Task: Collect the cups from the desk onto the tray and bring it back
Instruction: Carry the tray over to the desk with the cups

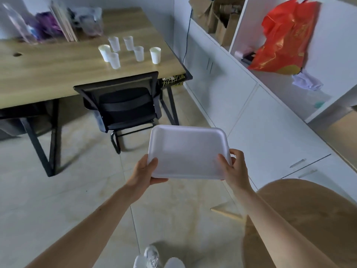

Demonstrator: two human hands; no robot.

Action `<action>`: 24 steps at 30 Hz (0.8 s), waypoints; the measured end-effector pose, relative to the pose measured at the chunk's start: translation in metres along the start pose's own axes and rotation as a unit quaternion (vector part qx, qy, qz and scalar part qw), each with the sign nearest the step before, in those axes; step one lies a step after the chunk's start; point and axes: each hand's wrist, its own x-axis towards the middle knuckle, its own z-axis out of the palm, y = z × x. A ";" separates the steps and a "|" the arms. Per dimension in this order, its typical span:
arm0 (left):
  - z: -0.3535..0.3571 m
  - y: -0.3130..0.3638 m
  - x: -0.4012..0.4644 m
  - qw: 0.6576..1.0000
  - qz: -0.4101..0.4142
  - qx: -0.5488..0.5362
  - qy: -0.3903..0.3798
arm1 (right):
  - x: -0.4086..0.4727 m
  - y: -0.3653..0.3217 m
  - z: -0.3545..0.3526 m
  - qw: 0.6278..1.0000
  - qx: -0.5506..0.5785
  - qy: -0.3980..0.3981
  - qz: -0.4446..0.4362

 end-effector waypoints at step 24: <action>-0.109 0.089 0.124 0.983 -0.015 -0.170 0.069 | 0.174 -0.107 0.155 0.991 -0.049 -0.117 -0.038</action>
